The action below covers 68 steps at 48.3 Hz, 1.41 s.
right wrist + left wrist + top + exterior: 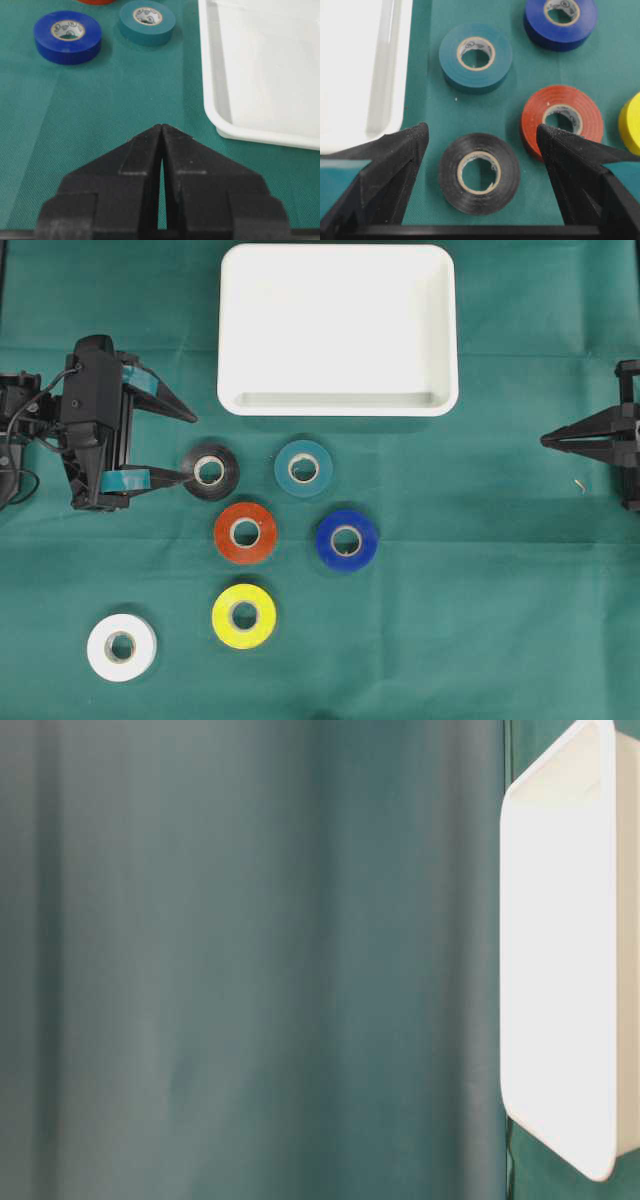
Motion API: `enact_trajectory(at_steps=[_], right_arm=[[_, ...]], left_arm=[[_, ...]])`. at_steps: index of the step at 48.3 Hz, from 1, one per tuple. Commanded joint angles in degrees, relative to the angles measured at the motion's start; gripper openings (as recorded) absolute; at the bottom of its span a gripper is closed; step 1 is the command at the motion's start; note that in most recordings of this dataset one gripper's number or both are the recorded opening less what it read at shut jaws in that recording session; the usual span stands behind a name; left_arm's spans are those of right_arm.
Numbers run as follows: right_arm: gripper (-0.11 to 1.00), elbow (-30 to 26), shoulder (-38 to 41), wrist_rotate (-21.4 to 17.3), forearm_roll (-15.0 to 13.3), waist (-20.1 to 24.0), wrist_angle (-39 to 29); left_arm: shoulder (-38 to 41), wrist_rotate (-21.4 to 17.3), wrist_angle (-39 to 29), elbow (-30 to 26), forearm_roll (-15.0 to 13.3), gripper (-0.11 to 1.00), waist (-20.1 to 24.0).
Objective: Put the tape into the white case with the left arm.
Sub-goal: 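Move the open left gripper over the black tape roll, then lower the left gripper into the black roll's hole and close it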
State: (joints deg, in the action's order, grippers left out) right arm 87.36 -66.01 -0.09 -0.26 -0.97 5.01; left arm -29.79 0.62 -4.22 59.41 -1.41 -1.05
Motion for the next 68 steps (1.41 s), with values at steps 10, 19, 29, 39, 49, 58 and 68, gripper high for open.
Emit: enact_trajectory(at_steps=[10,19,29,39,49,58,68], right_arm=[[-0.09,-0.5,0.5,-0.2,-0.1,-0.1,0.3],[-0.09,-0.4,0.4,-0.2,-0.1,-0.1,0.3],[-0.09,-0.4,0.5,-0.2,-0.1,-0.1,0.4],[-0.09,-0.4,0.5,-0.2,-0.1,-0.1,0.4],[-0.09,-0.2,0.5,-0.2,0.0,-0.1,0.5],[-0.09,0.1,0.5,-0.2,-0.1,-0.1,0.5],[-0.09,0.2,0.4,-0.2,-0.1,-0.1,0.6]], left_arm=[[2.1,0.2,0.3,-1.1,-0.1,1.0,0.4],[7.8,0.3,0.3,-1.7,-0.1,1.0,1.8],[12.1,0.3,0.2,-2.1,-0.2,1.0,3.8],[15.6,0.3,0.3,-2.7,-0.1,1.0,4.4],[19.2,0.3,0.3,-3.8,-0.1,1.0,4.6],[21.5,0.3,0.6,-4.5,-0.1,1.0,4.6],[23.7,0.3,0.5,-4.7,-0.1,1.0,4.6]])
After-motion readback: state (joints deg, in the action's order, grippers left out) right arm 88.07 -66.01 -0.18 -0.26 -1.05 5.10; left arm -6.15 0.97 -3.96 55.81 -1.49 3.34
